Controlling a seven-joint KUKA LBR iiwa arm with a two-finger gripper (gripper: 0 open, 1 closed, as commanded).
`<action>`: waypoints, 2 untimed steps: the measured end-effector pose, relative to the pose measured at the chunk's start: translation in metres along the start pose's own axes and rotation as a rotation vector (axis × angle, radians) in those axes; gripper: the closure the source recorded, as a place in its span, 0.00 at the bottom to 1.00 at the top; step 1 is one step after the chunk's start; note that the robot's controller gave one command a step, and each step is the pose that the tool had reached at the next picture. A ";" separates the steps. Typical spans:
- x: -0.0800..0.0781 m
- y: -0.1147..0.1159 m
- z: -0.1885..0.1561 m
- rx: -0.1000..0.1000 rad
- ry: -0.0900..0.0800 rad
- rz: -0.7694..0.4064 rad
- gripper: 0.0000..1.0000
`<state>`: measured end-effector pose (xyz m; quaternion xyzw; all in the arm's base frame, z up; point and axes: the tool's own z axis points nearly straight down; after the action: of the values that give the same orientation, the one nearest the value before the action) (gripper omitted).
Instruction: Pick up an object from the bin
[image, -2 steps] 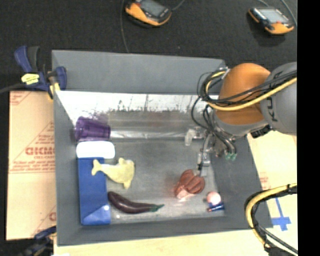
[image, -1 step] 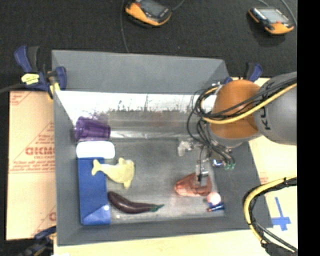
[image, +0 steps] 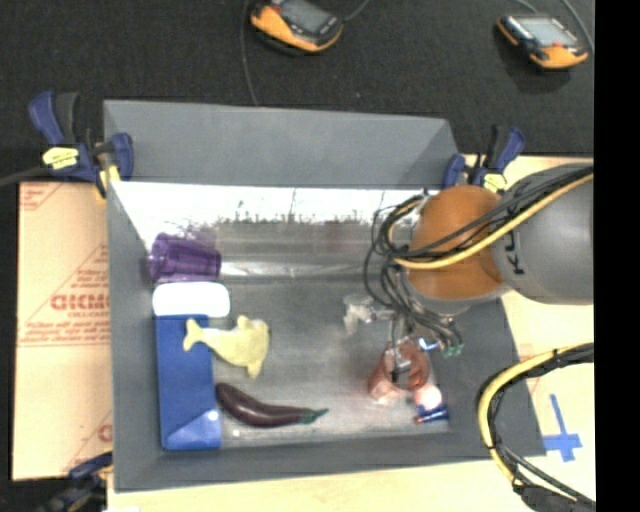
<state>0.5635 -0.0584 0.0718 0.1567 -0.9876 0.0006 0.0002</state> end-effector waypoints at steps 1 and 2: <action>-0.010 0.059 -0.030 -0.001 -0.005 -0.024 0.00; 0.023 -0.009 -0.007 0.001 -0.005 0.126 0.00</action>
Offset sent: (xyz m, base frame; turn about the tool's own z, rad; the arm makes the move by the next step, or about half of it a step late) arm -0.0251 -0.0361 -0.0018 0.1548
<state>0.5441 -0.0737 0.0783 0.0943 -0.9955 0.0009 -0.0025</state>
